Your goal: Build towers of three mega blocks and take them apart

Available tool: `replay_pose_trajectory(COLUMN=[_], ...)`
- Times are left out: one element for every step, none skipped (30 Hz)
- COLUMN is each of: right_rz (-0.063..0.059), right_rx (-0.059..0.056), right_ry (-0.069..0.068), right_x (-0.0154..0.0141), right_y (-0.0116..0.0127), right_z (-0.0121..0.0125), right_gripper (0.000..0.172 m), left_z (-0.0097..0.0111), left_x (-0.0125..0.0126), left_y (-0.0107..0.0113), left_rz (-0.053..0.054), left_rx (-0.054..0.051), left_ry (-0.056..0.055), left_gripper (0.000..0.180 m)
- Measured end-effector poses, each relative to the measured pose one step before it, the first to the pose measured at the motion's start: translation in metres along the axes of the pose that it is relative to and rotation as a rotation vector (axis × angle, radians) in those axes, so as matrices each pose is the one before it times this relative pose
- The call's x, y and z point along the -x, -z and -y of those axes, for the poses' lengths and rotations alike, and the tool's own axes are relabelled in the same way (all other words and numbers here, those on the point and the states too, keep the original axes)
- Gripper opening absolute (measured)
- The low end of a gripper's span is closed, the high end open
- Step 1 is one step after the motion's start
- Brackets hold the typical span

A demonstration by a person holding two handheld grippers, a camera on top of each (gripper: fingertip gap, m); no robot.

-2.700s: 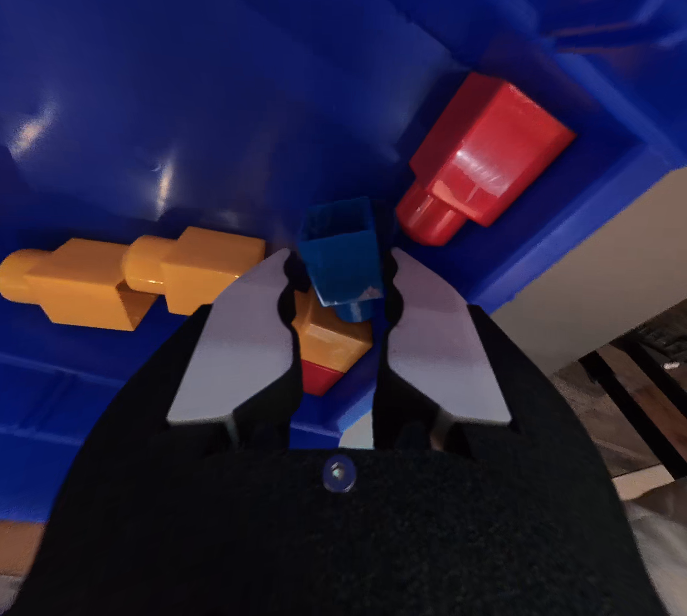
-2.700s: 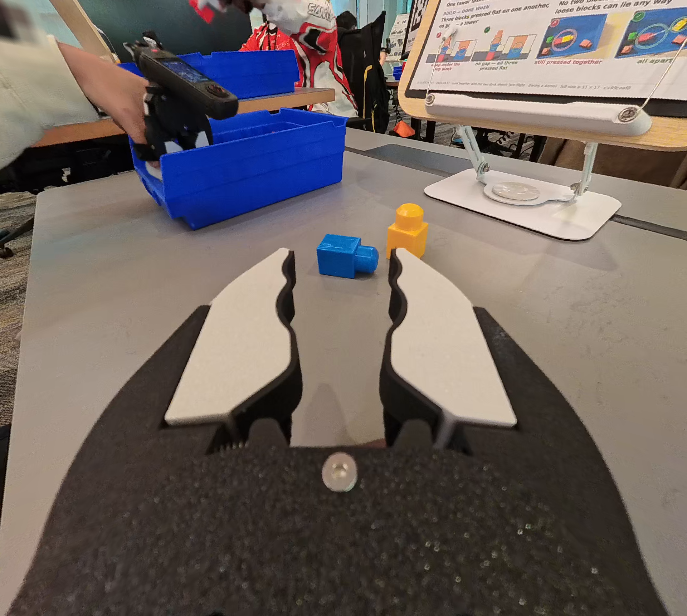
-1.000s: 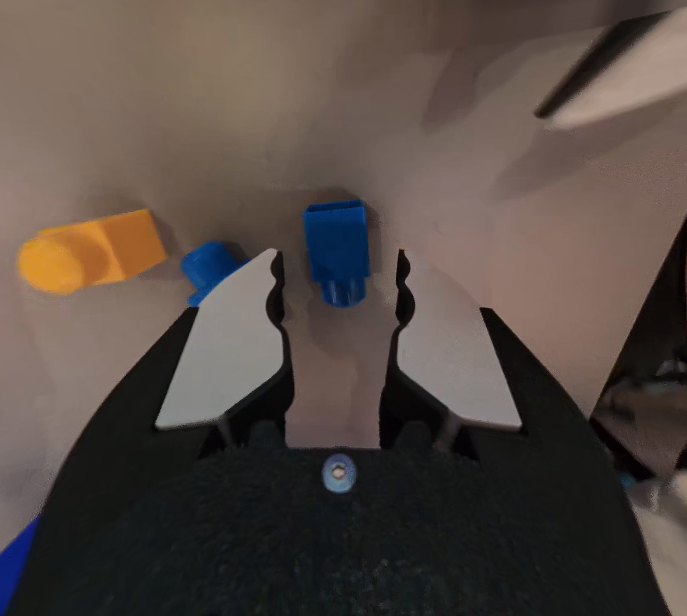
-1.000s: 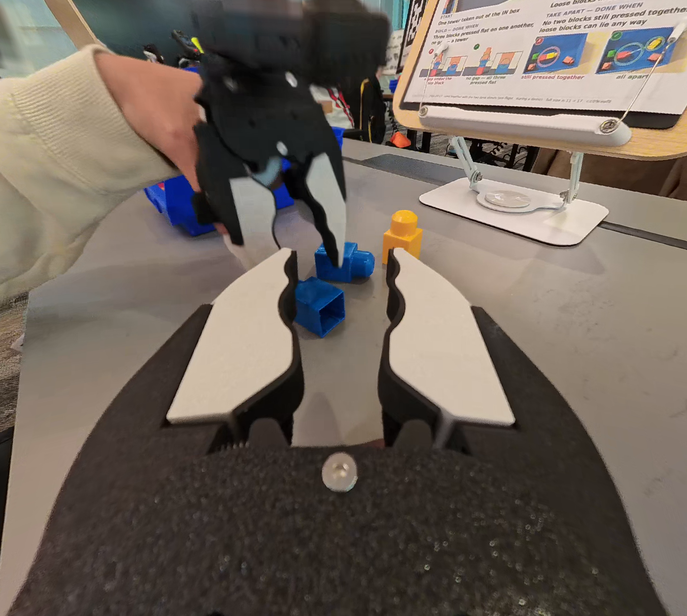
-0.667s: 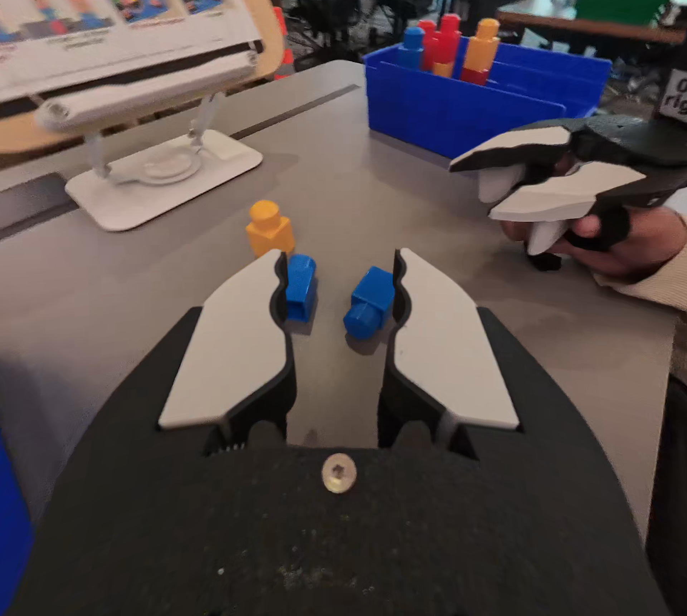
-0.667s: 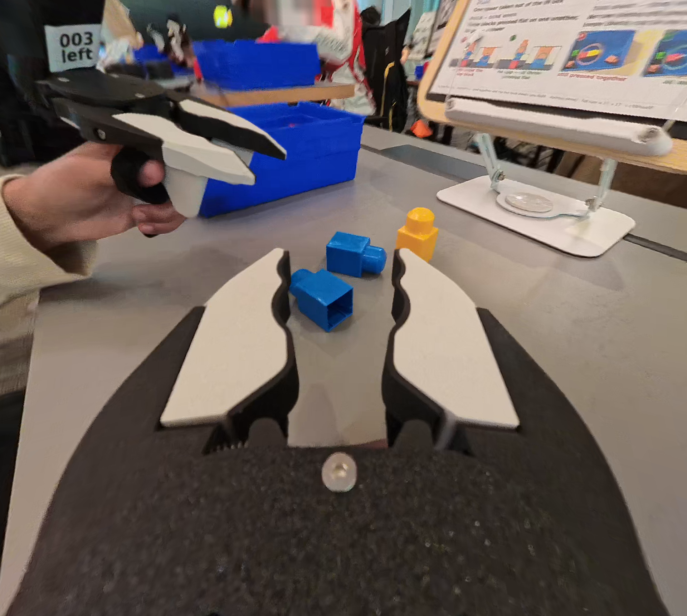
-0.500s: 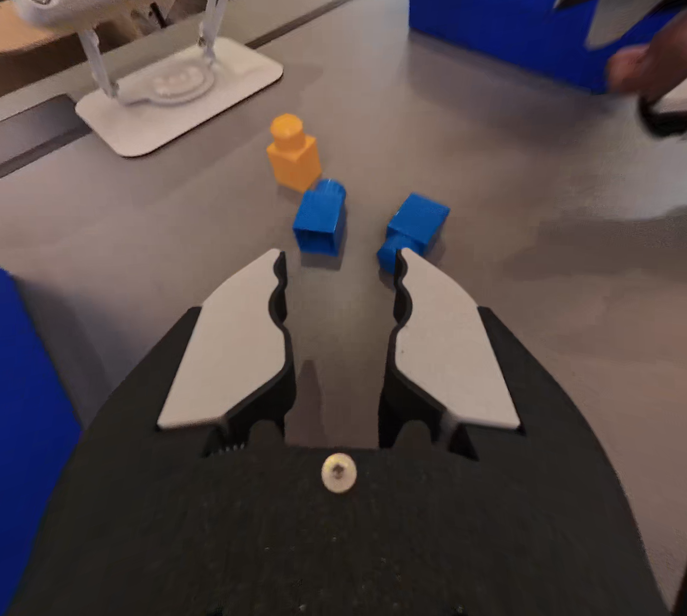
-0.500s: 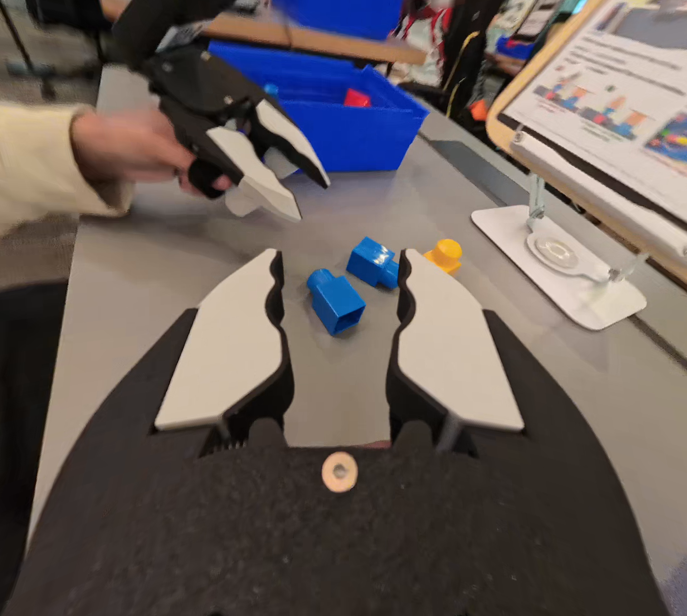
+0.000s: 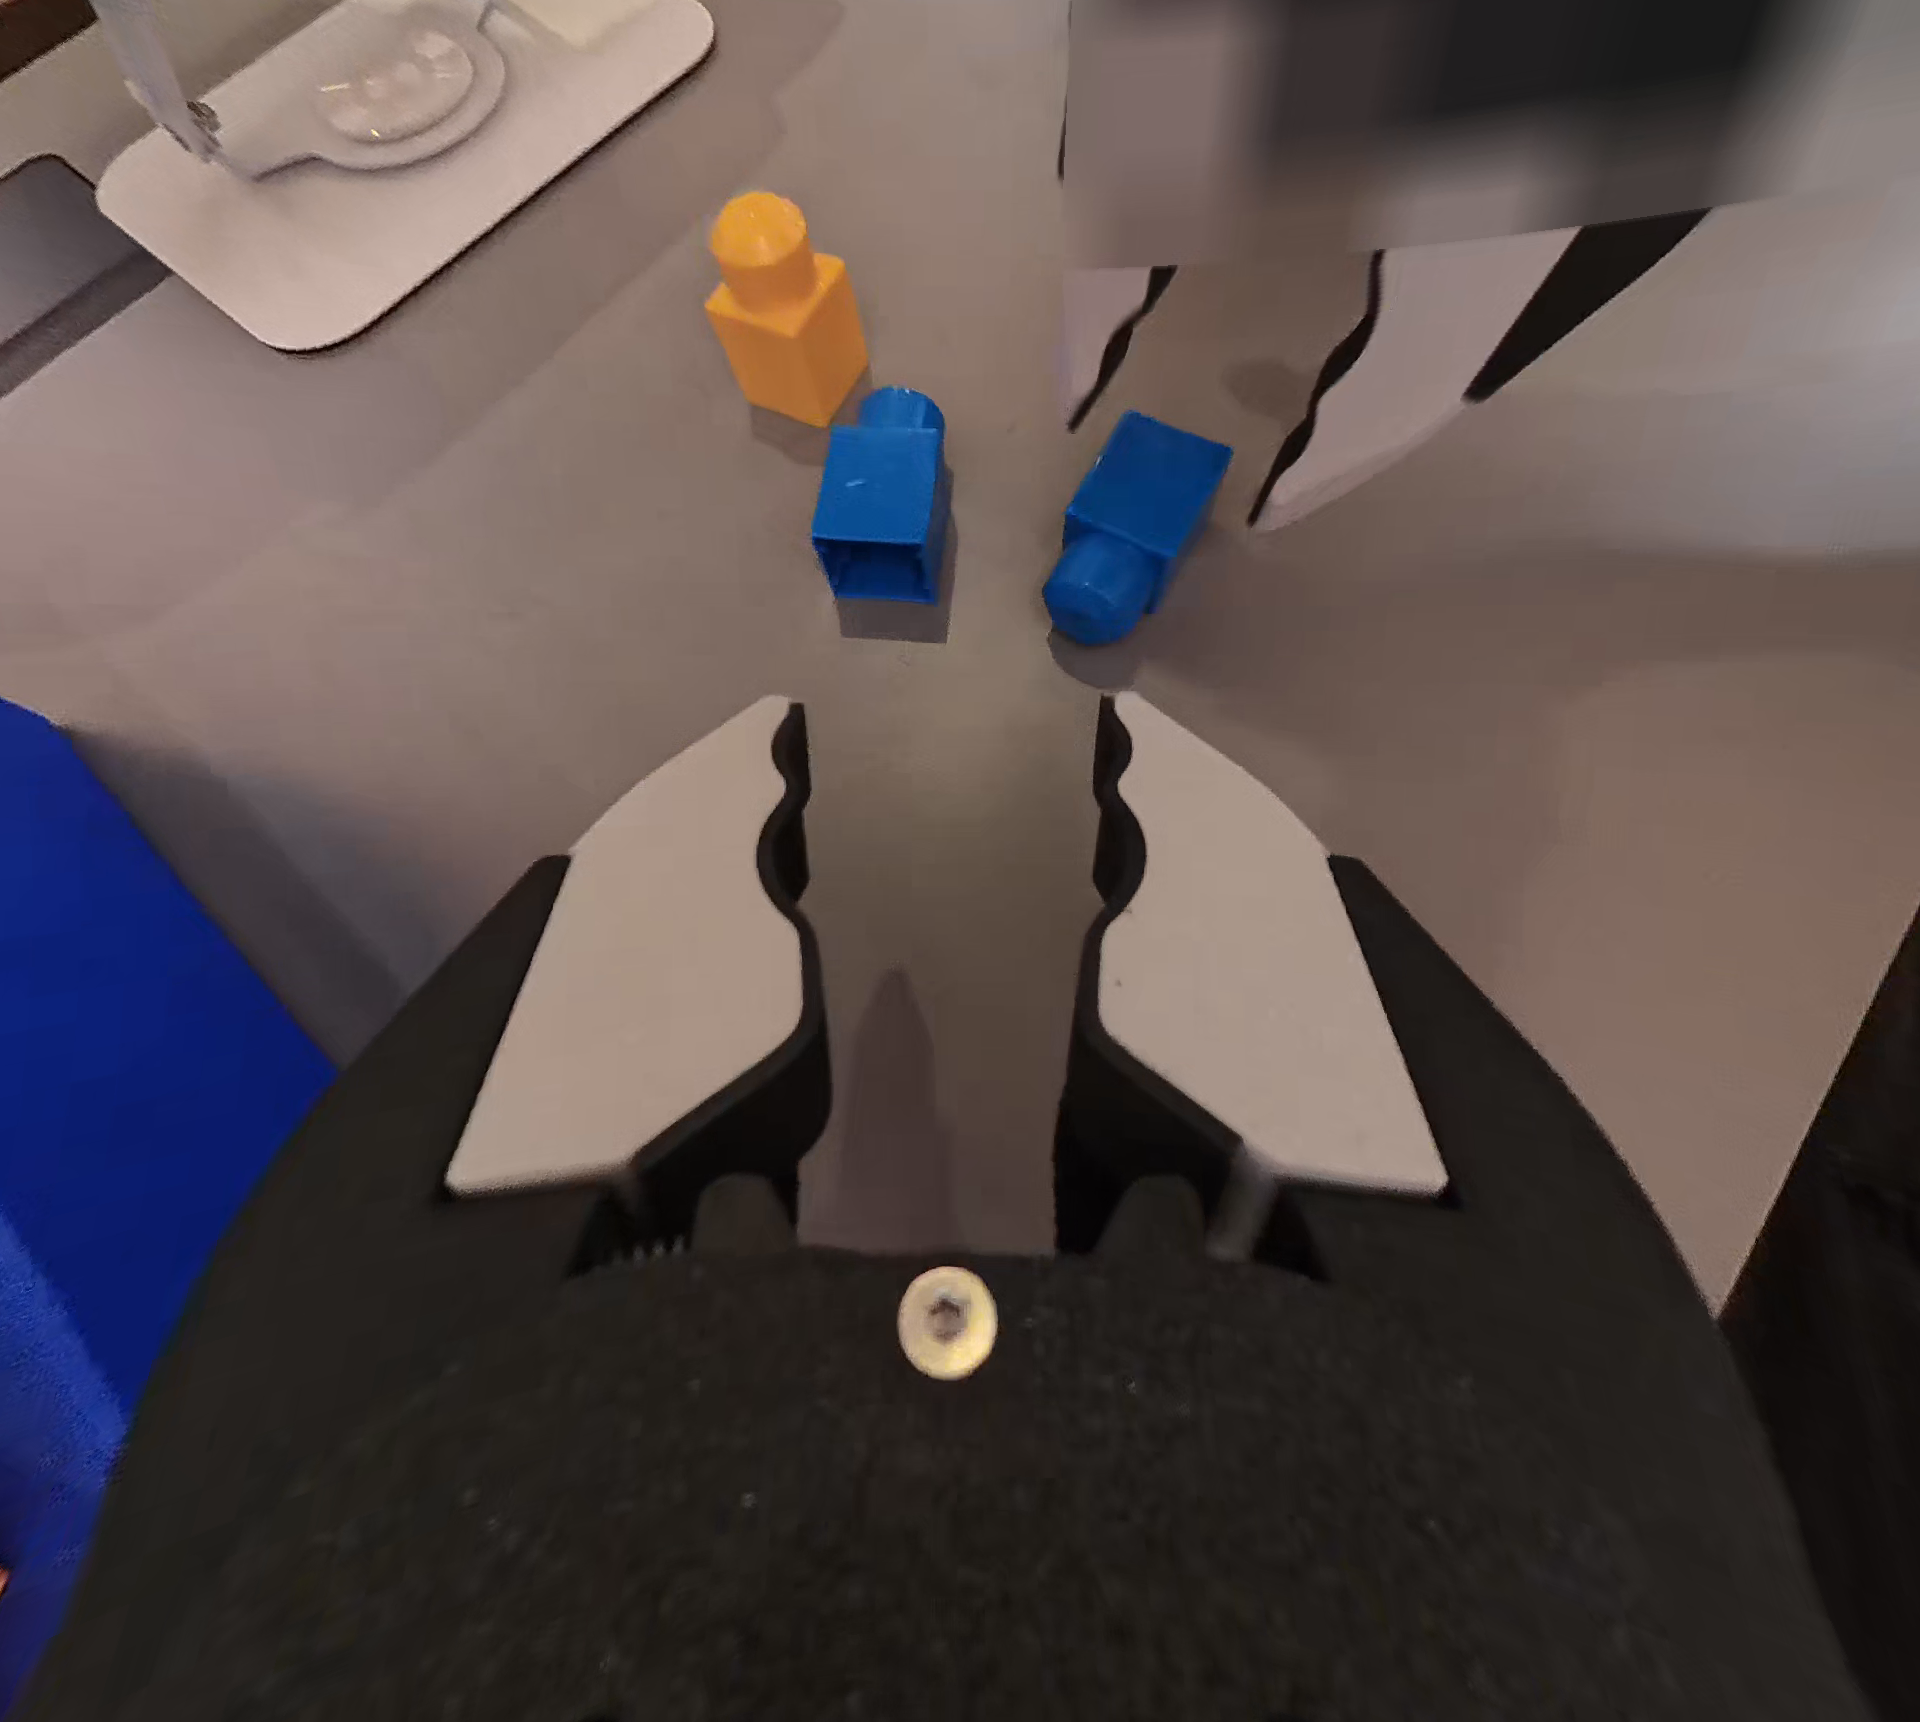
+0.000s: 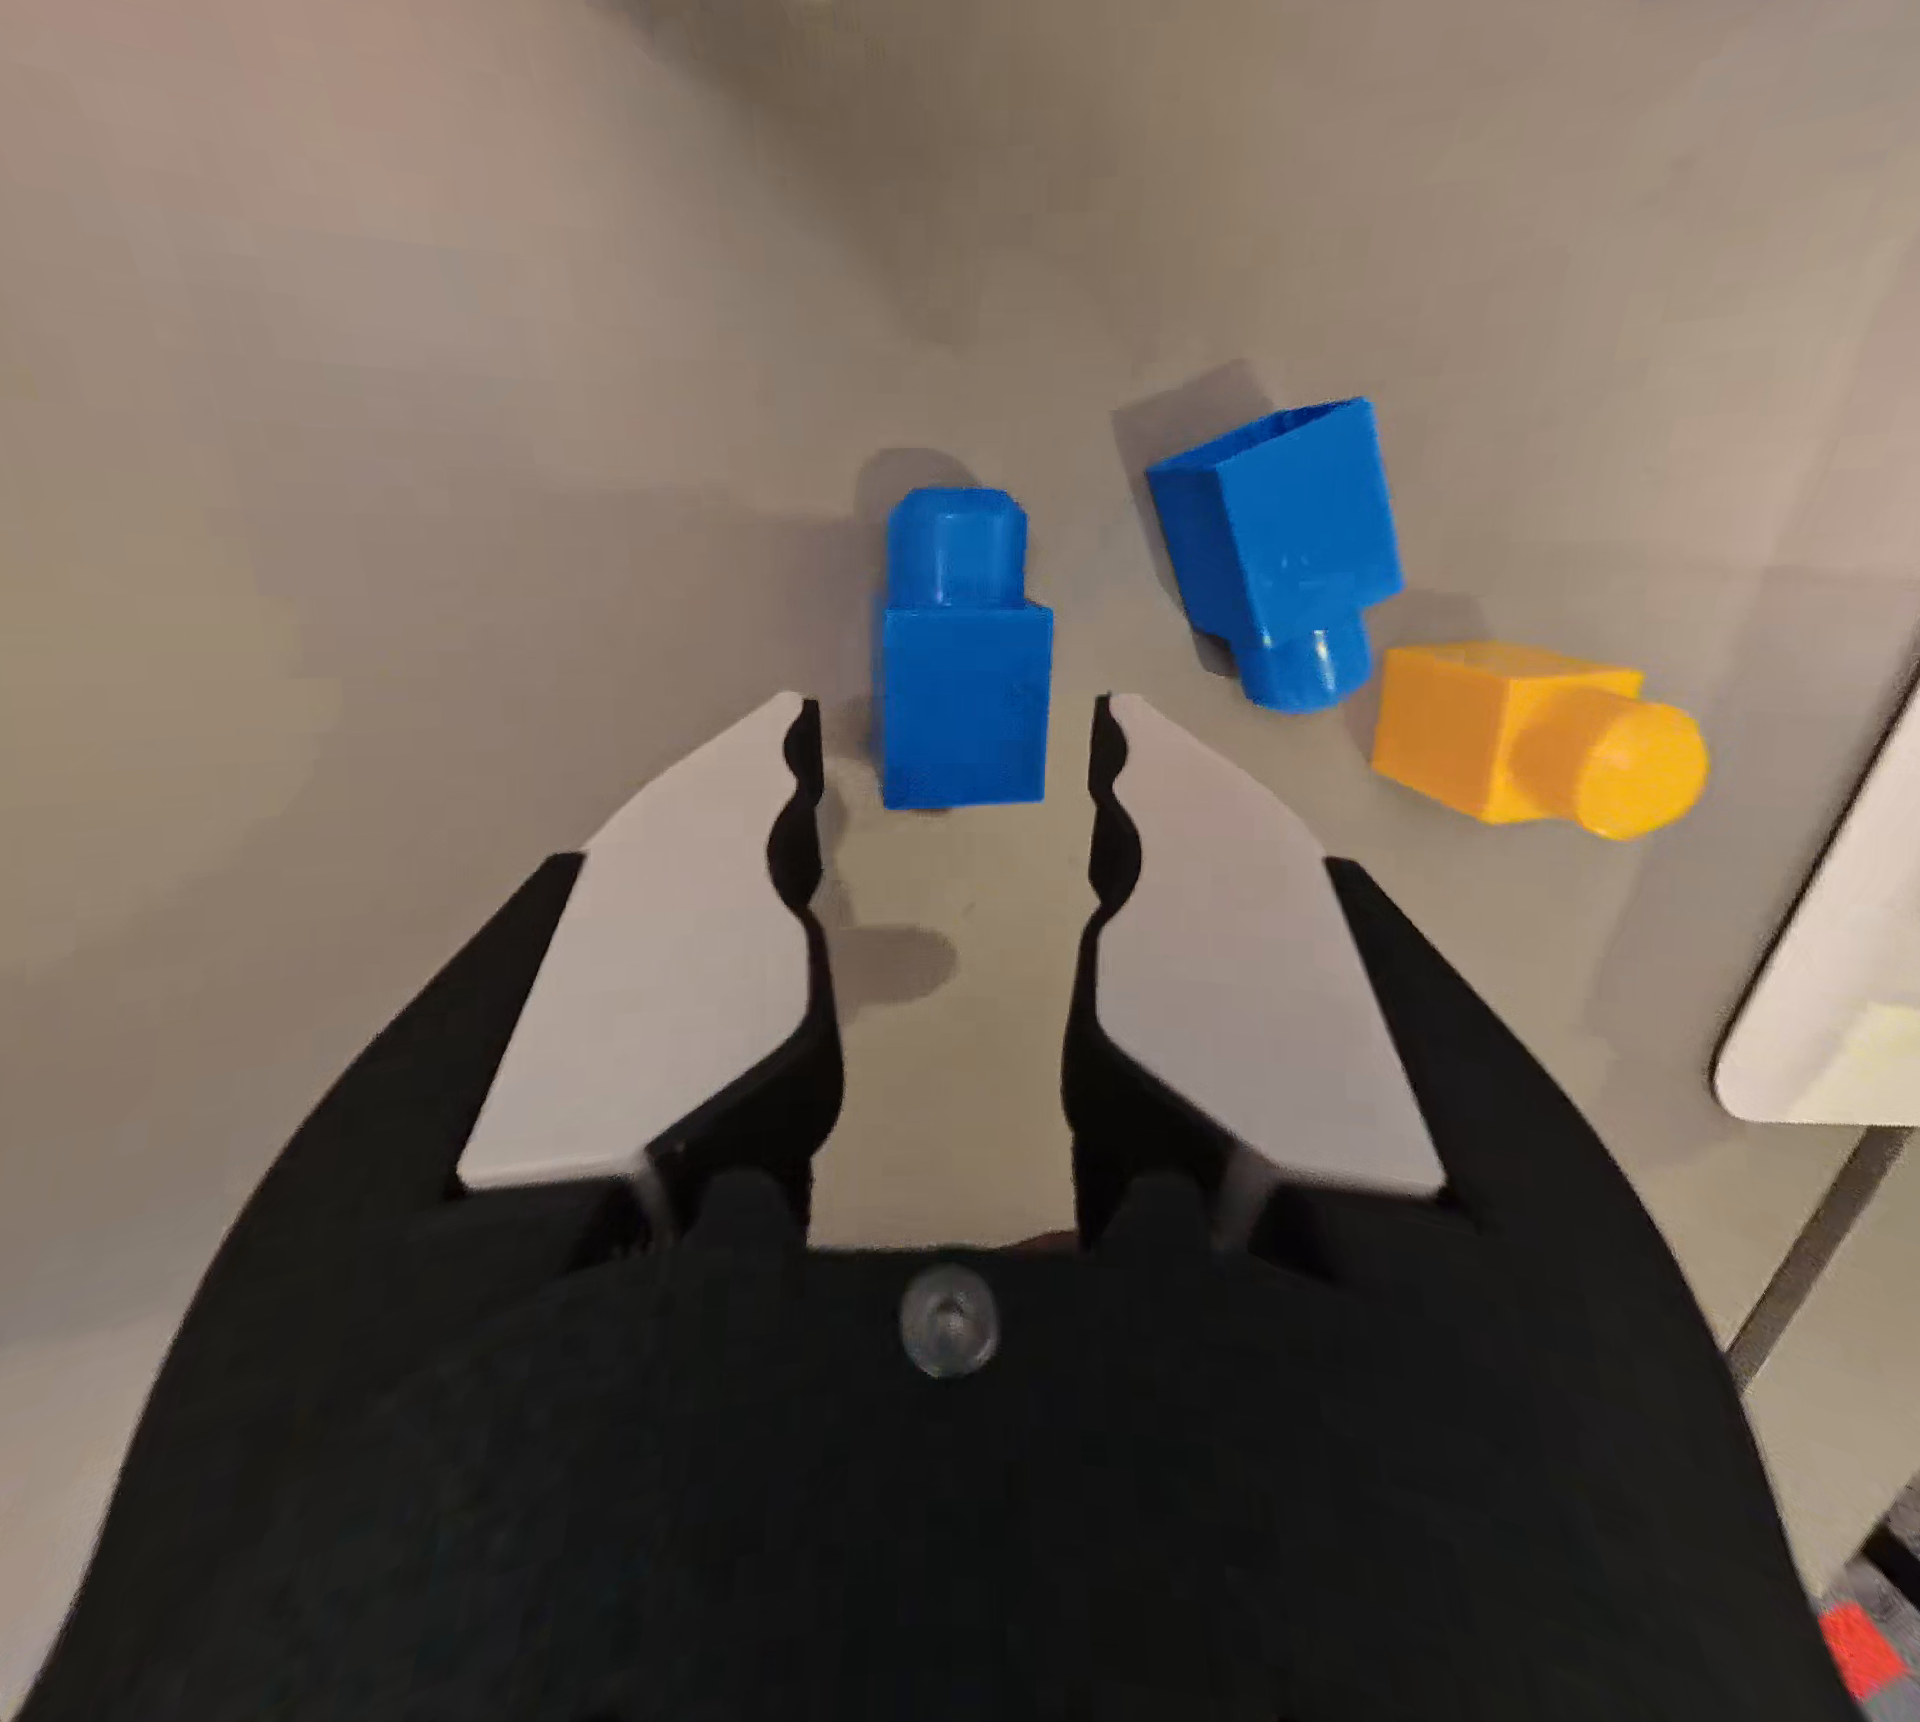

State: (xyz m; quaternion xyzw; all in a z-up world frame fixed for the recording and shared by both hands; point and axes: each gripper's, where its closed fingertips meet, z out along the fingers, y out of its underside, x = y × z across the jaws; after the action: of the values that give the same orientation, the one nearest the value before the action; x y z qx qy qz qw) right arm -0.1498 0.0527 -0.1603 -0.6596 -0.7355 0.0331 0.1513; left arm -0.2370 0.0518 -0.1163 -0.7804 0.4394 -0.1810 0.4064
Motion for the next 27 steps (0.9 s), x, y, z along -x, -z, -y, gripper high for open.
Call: replay_pose_trajectory(right_rz=[0.0059, 0.0061, 0.0122, 0.0079, 0.0084, 0.0031, 0.0066, 0.0043, 0.0058, 0.0067, 0.0007, -0.0254, -0.0265, -0.0252, -0.0345, -0.0404, -0.0464, -0.0395, -0.0419, -0.0453, -0.0424, -0.0424, -0.0470, -0.0302, -0.0173, -0.0243, -0.0059], right_rx=[0.0245, 0.0097, 0.0031, 0.0064, 0.0024, 0.0064, 0.0108, 0.0162, 0.0152, -0.0007, 0.0157, 0.0103, -0.0193, -0.0316, -0.0410, -0.0542, -0.0612, -0.0626, -0.0645, -0.0704, -0.0738, -0.0719, -0.0734, -0.0749, -0.0713, -0.0725, -0.0724], right_ry=[0.0011, 0.0010, -0.0012, -0.0007, 0.0006, 0.0001, 0.0018, 0.0038, 0.0058, -0.0088, -0.0062, 0.0070, 0.0066, -0.0098, -0.0157, -0.0179, -0.0221, -0.0273, -0.0330, -0.0346, -0.0368, -0.0402, -0.0435, -0.0420, -0.0438, -0.0534, -0.0548], right_x=[-0.00052, -0.00003, 0.00102, 0.00039, 0.00056, -0.00014, 0.00027, -0.00008, 0.00047, 0.00008, -0.00072, -0.00268, -0.00086, 0.00003, 0.00012, 0.00066, 0.00090, 0.00259, 0.00265, 0.00264, 0.00271, 0.00170, -0.00069, -0.00015, 0.00001, -0.00251, -0.00071], right_y=[-0.00550, -0.00452, -0.00345, -0.00269, -0.00221, -0.00199, -0.00221, -0.00280, -0.00266, -0.00049, 0.00036, 0.00153, 0.00392, 0.00676, 0.00943, 0.01140, 0.01283, 0.01333, 0.01311, 0.01253, 0.01131, 0.01004, 0.00874, 0.00781, 0.00739, 0.00737, 0.00748], right_z=[-0.00185, -0.00046, 0.00020, -0.00018, 0.00034, 0.00012, -0.00066, -0.00142, -0.00143, 0.00048, -0.00189, -0.00201, 0.00107, 0.00246, 0.00326, 0.00446, 0.00478, 0.00406, 0.00334, 0.00239, 0.00129, -0.00048, -0.00117, -0.00166, -0.00233, -0.00166, -0.00079], right_gripper=[0.049, 0.049, 0.048, 0.048, 0.048, 0.047, 0.045, 0.042, 0.037, 0.037, 0.037, 0.037, 0.037, 0.037, 0.037, 0.037, 0.037, 0.037, 0.037, 0.037, 0.037, 0.037, 0.037, 0.037, 0.037, 0.037, 0.037], left_z=[0.00148, 0.00151, 0.00213, 0.00174, 0.00089, 0.00039, -0.00029, -0.00105, -0.00157, -0.00179, -0.00247, -0.00312, -0.00285, -0.00229, -0.00250, -0.00242, -0.00145, -0.00091, -0.00012, 0.00030, 0.00124, 0.00190, 0.00245, 0.00374, 0.00425, 0.00457, 0.00407], left_x=[0.00067, -0.00023, 0.00036, 0.00044, 0.00057, 0.00149, 0.00205, 0.00129, 0.00093, 0.00116, 0.00061, -0.00042, -0.00058, -0.00020, -0.00156, -0.00249, -0.00234, -0.00246, -0.00218, -0.00272, -0.00070, -0.00018, -0.00093, 0.00023, 0.00140, 0.00161, 0.00104], left_y=[0.00345, 0.00309, 0.00307, 0.00258, 0.00210, 0.00159, 0.00103, 0.00034, -0.00023, -0.00081, -0.00127, -0.00174, -0.00182, -0.00164, -0.00171, -0.00154, -0.00118, -0.00103, -0.00082, -0.00100, -0.00143, -0.00212, -0.00292, -0.00370, -0.00425, -0.00479, -0.00541], left_rz=[-0.0117, -0.0186, -0.0137, -0.0123, -0.0111, -0.0029, 0.0032, 0.0012, 0.0019, 0.0060, 0.0044, 0.0006, 0.0036, 0.0092, 0.0023, -0.0031, -0.0017, -0.0050, -0.0061, -0.0125, -0.0035, -0.0022, -0.0070, 0.0010, 0.0095, 0.0102, 0.0011], left_rx=[-0.0127, -0.0126, -0.0185, -0.0166, -0.0084, -0.0050, -0.0009, 0.0047, 0.0080, 0.0096, 0.0145, 0.0194, 0.0187, 0.0135, 0.0160, 0.0173, 0.0130, 0.0135, 0.0133, 0.0163, 0.0175, 0.0220, 0.0276, 0.0312, 0.0393, 0.0415, 0.0497], left_ry=[0.0134, 0.0163, 0.0149, 0.0136, 0.0113, 0.0077, 0.0039, -0.0001, -0.0010, -0.0001, 0.0006, -0.0011, -0.0044, -0.0063, -0.0076, -0.0083, -0.0067, -0.0050, 0.0016, 0.0034, 0.0035, -0.0022, -0.0102, -0.0128, -0.0215, -0.0300, -0.0274], left_gripper=[0.052, 0.053, 0.053, 0.053, 0.054, 0.054, 0.054, 0.054, 0.054, 0.054, 0.054, 0.054, 0.054, 0.054, 0.054, 0.054, 0.054, 0.053, 0.052, 0.050, 0.049, 0.048, 0.045, 0.044, 0.045, 0.046, 0.047])
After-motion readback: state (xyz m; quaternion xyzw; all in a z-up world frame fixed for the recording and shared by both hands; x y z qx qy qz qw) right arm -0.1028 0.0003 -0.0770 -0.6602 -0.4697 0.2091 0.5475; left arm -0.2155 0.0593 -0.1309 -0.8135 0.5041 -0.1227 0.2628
